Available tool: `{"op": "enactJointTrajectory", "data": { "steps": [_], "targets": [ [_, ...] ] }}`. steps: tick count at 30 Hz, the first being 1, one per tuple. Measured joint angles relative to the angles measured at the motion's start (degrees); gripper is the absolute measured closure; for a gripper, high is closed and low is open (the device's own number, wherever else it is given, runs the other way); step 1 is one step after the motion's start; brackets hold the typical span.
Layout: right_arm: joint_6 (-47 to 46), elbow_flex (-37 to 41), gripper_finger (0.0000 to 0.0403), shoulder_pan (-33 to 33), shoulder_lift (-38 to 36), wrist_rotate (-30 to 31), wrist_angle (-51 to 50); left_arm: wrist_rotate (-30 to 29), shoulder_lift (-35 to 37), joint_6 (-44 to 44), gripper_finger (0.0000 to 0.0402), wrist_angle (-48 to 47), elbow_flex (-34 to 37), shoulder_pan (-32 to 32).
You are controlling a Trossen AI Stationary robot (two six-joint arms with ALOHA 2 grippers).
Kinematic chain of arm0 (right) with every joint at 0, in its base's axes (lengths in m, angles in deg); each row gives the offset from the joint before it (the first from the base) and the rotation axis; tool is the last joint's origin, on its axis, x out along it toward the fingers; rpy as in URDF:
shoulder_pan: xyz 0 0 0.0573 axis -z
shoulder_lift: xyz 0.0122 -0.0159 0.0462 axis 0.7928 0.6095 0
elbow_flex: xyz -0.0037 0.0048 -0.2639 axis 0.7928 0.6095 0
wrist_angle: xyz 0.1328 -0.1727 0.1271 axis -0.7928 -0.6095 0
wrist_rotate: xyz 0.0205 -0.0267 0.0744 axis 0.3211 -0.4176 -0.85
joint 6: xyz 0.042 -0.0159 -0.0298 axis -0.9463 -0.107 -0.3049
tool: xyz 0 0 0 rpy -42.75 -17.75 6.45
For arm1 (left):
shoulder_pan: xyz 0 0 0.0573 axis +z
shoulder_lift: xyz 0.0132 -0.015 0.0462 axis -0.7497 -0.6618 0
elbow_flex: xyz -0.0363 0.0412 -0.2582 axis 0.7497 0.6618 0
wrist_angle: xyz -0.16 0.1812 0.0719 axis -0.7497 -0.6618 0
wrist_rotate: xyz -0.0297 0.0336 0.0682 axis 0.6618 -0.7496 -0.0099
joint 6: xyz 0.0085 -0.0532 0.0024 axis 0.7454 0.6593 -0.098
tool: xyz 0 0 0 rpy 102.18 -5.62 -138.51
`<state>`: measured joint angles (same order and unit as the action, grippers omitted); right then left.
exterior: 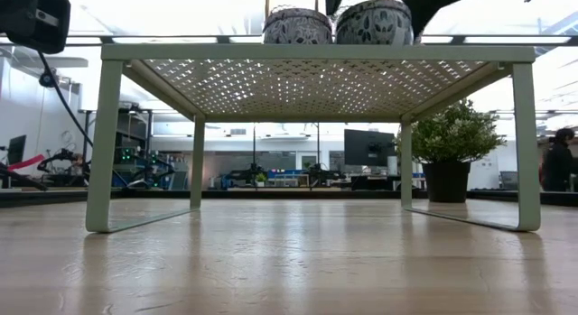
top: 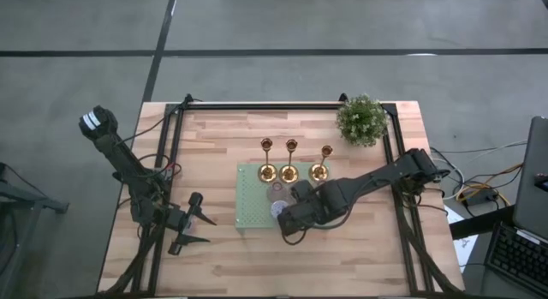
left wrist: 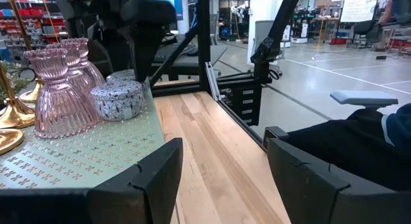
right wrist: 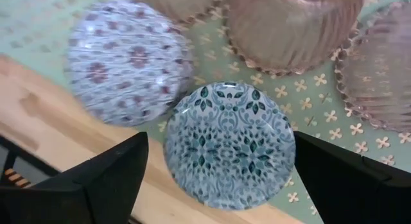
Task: Pick & Place candle stick holders
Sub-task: Put the blue scented candle on the shelf, then put the pink scented candle on the shelf
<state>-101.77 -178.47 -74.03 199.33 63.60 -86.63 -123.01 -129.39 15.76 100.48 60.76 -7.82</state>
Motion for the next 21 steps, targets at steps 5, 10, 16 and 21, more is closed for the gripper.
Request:
{"op": "enactJointTrajectory", "data": {
  "steps": [5, 10, 16, 21],
  "targets": [
    [2.3, -2.53, 0.0035, -0.02, -0.22, 0.0, -0.15, -0.02, 0.0, -0.01, 0.017, 0.01, 0.0, -0.05],
    [3.94, -4.2, 0.0035, -0.2, -0.22, 0.76, -1.18, -0.04, 0.0, -0.01, 0.017, -0.02, 0.0, -0.04],
    [4.33, -4.85, 0.0035, -0.66, -0.25, 2.64, -6.41, -0.08, 0.0, -0.01, 0.017, -0.03, 0.0, -0.04],
    [5.34, -4.85, 0.0035, -2.43, -0.42, 2.78, -6.22, -0.31, 0.0, -0.01, 0.017, -0.02, 0.0, -0.04]
  ]
}}
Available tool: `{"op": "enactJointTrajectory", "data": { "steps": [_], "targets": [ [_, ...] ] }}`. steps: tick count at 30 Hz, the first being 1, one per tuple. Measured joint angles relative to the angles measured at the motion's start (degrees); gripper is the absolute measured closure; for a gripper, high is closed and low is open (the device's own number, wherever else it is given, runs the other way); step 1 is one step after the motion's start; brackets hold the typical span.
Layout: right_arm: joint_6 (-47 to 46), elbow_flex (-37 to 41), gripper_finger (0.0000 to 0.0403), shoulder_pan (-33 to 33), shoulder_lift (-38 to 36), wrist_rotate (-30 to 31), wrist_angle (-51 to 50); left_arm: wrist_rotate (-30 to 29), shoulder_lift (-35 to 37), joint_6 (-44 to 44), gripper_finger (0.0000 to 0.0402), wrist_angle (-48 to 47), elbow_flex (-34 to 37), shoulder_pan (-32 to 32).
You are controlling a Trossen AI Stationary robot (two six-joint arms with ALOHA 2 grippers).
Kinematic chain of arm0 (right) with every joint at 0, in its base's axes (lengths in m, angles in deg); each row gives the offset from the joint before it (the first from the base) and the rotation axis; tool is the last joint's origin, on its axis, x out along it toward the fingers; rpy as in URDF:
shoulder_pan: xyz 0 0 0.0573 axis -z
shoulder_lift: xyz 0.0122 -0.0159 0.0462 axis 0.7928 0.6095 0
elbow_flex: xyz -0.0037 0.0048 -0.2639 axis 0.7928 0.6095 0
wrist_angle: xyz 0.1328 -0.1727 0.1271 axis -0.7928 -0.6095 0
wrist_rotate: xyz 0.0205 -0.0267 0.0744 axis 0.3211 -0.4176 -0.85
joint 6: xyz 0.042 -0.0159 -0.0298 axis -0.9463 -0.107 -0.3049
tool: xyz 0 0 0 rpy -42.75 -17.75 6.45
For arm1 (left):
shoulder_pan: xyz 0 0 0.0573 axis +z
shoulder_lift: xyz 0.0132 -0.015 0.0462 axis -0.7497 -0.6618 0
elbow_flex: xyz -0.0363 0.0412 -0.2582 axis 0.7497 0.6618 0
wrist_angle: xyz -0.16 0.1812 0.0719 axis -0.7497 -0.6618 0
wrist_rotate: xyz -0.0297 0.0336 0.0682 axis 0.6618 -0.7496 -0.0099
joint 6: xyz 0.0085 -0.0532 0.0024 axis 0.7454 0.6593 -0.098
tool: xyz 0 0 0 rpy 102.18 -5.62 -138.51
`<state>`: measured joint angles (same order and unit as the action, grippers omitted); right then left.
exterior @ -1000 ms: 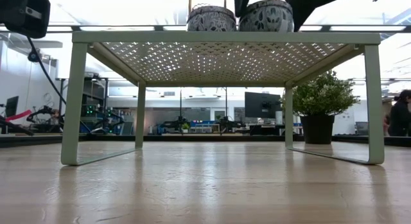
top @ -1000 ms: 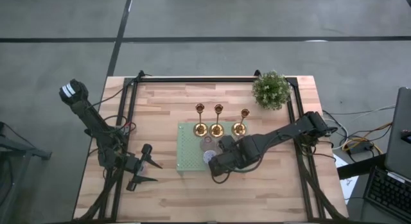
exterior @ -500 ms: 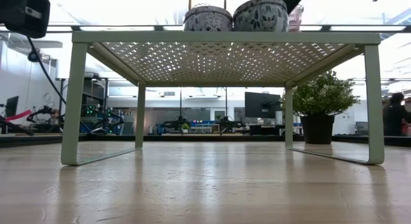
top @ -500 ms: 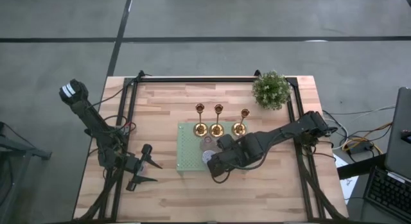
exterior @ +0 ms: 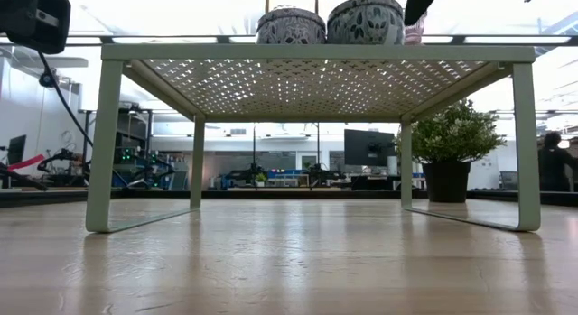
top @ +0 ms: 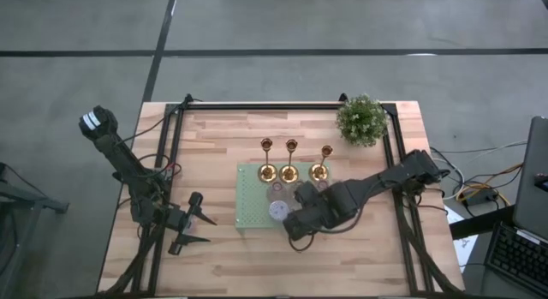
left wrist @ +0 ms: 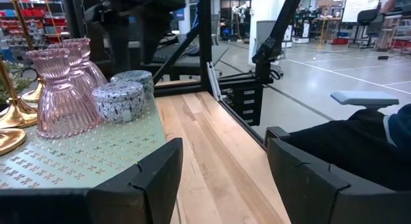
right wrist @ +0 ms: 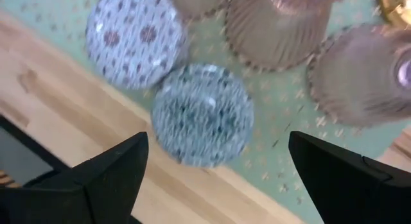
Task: Pick & Place candle stick holders
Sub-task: Put the pink scented candle on the shelf
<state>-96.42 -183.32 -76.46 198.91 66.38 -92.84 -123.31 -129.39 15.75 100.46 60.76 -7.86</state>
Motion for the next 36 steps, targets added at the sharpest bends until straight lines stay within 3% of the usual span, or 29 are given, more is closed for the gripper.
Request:
{"op": "enactJointTrajectory", "data": {
  "steps": [6, 12, 15, 22, 30, 36],
  "targets": [
    [-0.12, 0.0, 0.0035, -3.56, -0.02, 1.31, -0.06, 0.0, 0.0, 0.0, 0.017, -0.01, 0.0, 0.02],
    [2.46, 1.16, 0.0038, -8.19, -0.13, 8.46, 1.45, 0.03, 0.0, 0.01, 0.017, 0.0, 0.02, 0.07],
    [4.88, 2.08, 0.006, -10.41, 0.4, 10.06, 3.44, 0.05, 0.0, 0.0, 0.017, 0.0, 0.0, 0.07],
    [9.17, 2.19, 0.0174, -16.79, 3.31, 13.94, 4.31, 0.11, -0.02, 0.0, 0.017, -0.09, 0.0, 0.07],
    [15.02, 2.5, 0.0373, -23.81, 6.62, 20.17, 7.73, 0.28, -0.02, 0.09, 0.017, -0.21, 0.02, 0.04],
    [20.78, 2.93, 0.0394, -26.67, 9.2, 26.38, 10.01, 0.37, 0.0, 1.73, 0.017, 2.71, -0.86, 0.04]
  ]
}}
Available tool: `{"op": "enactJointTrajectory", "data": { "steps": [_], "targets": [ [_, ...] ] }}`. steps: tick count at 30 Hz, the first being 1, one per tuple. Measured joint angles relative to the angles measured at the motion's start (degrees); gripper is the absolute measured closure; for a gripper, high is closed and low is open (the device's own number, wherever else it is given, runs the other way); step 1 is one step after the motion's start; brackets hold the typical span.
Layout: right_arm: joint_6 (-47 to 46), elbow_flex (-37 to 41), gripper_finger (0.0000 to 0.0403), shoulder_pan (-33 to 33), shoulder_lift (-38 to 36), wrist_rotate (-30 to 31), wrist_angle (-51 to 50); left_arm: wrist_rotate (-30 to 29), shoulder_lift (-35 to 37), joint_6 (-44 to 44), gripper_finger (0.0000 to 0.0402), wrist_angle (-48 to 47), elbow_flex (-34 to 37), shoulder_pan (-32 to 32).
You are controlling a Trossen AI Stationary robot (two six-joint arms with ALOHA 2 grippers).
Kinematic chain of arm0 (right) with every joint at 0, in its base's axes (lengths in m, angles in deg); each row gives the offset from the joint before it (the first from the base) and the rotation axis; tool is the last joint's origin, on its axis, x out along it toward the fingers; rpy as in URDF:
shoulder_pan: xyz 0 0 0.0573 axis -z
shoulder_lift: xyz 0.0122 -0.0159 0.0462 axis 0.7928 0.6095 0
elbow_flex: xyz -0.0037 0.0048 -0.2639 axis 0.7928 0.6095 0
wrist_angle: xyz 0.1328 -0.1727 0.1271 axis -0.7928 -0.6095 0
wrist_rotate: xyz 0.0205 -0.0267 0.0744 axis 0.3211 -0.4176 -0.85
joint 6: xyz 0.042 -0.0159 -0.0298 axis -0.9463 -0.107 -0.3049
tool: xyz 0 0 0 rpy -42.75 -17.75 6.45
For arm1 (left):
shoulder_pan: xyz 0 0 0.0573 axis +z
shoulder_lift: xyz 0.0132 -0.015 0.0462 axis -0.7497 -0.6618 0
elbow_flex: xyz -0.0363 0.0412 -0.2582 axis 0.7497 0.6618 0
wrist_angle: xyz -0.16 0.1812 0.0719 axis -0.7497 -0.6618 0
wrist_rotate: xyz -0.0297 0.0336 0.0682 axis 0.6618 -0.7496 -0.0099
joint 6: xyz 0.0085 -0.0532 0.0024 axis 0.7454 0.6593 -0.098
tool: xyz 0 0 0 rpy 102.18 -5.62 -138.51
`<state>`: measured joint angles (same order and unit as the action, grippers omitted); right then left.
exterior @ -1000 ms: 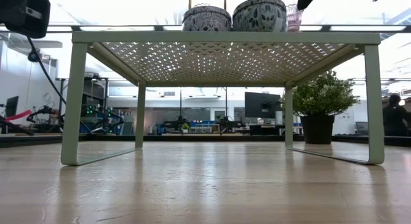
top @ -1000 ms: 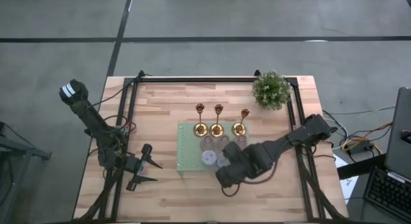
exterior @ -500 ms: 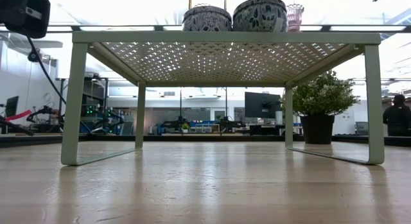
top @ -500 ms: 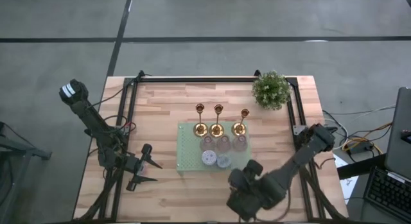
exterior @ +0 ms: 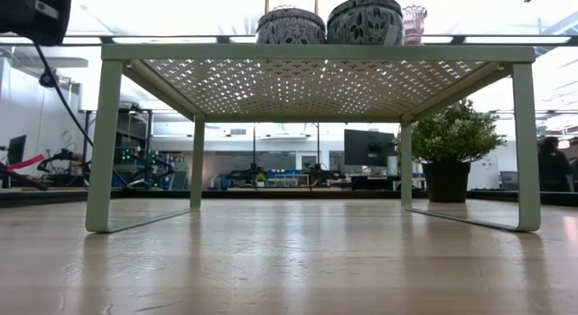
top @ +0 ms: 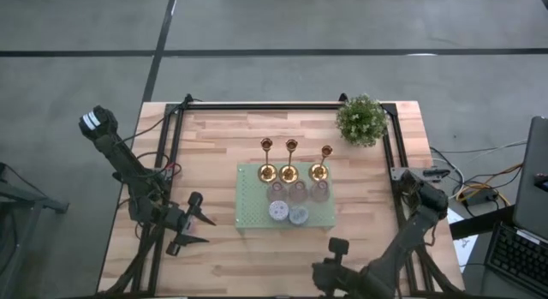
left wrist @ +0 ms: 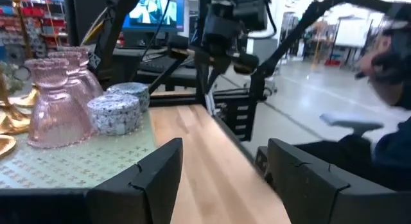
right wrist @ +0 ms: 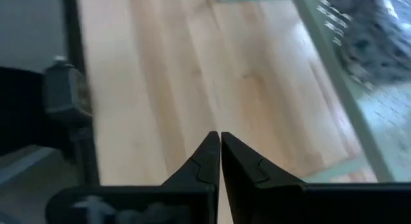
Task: Pick & Place candle stick holders
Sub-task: Put the pink scented candle on the shelf
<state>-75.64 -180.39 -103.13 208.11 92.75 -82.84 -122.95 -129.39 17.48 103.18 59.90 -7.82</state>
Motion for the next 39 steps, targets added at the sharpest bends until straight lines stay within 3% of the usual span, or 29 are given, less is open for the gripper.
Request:
{"op": "enactJointTrajectory", "data": {
  "steps": [4, 12, 17, 23, 27, 31, 35, 39],
  "targets": [
    [8.67, 1.35, 0.0395, -0.95, 0.44, 0.6, 7.54, -0.27, 0.0, 5.04, 0.017, -0.22, -1.15, 0.01],
    [23.43, 11.41, 0.0395, -1.21, -2.31, -5.05, 28.71, 0.09, 0.0, 16.76, 0.017, 0.0, -2.06, 0.13],
    [29.4, 21.27, 0.0395, -0.53, -6.66, -11.73, 41.68, -0.04, -0.11, 15.88, 0.017, 0.15, -4.52, -0.29],
    [38.81, 35.02, 0.0395, 0.07, -14.52, -20.73, 61.44, -4.9, -0.11, 3.77, 0.017, -4.21, -12.21, -1.65],
    [40.74, 44.16, 0.0395, 0.03, -19.55, -23.36, 72.98, -11.91, -0.13, 5.78, 0.017, -22.01, -19.93, -1.88],
    [40.42, 53.62, 0.0395, 0.03, -23.47, -23.19, 80.92, -14.06, -0.55, 21.32, 0.017, -50.28, -29.8, -1.88],
    [40.36, 61.76, 0.0395, 0.05, -25.57, -22.99, 91.19, -12.24, -3.42, 38.61, 0.017, -74.35, -39.17, -1.97],
    [39.9, 67.18, 0.0395, 0.12, -25.94, -23.05, 97.48, -6.26, -8.46, 52.15, 0.017, -93.44, -47.08, -1.68]
  ]
}}
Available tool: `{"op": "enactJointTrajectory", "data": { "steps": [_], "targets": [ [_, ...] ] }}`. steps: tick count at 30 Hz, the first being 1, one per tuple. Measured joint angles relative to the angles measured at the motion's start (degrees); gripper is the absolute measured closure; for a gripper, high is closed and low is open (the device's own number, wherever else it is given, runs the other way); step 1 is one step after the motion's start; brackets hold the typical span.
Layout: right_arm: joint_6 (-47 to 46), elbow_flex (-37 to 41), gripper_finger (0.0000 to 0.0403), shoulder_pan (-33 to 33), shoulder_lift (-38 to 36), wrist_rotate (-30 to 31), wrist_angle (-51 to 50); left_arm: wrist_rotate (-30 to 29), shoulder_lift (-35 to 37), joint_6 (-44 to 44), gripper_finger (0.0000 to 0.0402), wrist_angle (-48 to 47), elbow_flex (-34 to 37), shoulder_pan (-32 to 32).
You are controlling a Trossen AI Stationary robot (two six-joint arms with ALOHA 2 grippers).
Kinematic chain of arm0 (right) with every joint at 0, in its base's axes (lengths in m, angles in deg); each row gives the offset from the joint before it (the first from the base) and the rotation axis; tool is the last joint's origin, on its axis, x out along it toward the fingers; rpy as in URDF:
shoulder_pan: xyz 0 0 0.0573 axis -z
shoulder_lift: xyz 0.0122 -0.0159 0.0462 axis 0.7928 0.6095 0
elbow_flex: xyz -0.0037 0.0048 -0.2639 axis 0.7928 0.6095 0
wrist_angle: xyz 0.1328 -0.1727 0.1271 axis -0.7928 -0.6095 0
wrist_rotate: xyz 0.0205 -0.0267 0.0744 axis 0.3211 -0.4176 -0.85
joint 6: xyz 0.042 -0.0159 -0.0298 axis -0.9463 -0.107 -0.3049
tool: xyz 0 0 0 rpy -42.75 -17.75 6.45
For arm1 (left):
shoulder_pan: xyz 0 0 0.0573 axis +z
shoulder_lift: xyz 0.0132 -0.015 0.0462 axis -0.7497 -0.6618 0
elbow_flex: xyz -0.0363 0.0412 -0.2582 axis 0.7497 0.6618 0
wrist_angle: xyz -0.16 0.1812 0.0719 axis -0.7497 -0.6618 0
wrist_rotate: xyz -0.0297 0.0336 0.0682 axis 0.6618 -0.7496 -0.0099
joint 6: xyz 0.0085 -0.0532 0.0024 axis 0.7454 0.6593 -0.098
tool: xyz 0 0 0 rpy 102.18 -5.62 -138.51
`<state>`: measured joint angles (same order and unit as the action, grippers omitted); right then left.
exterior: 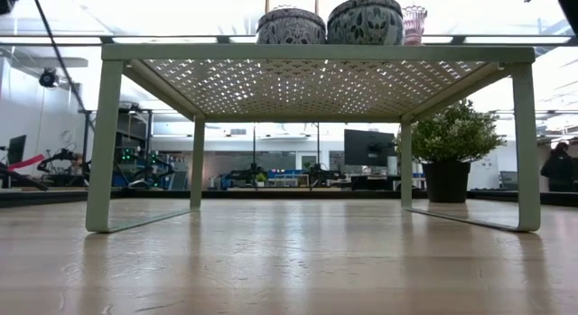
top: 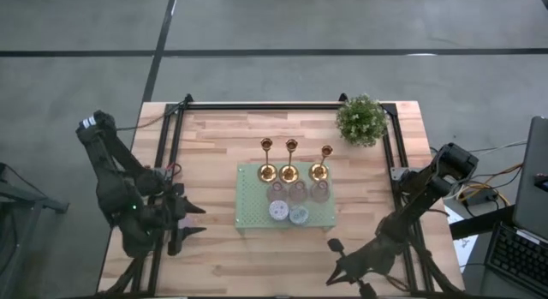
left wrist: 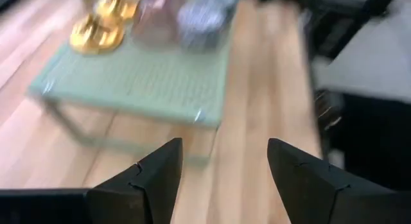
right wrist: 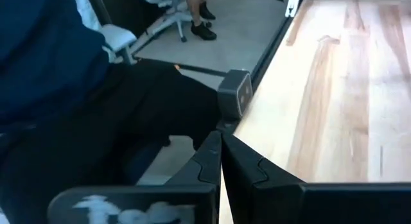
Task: Pick & Place candle stick holders
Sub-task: Put the pink scented candle on the shelf
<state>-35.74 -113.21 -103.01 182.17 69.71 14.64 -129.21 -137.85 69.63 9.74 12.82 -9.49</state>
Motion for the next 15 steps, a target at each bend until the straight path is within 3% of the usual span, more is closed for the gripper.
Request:
{"op": "enactJointTrajectory", "data": {
  "steps": [4, 8, 12, 15],
  "targets": [
    [-0.13, 2.3, 0.0395, 0.05, -0.12, 0.04, 3.5, 8.01, -5.5, 12.81, 0.0167, -17.37, -4.72, 0.8],
    [-0.34, 2.83, 0.0395, 0.5, -0.09, -0.03, 3.72, 16.88, -9.47, 23.02, 0.0137, -29.08, -6.53, 1.15],
    [-0.3, 2.96, 0.0395, 0.74, -0.13, -0.01, 3.66, 22.46, -11.43, 28.0, 0.0085, -34.14, -5.97, 1.37],
    [-0.33, 3.0, 0.0395, 0.74, -0.2, -0.05, 3.69, 26.29, -12.09, 29.07, 0.0051, -32.1, -4.14, 1.71]
  ]
}}
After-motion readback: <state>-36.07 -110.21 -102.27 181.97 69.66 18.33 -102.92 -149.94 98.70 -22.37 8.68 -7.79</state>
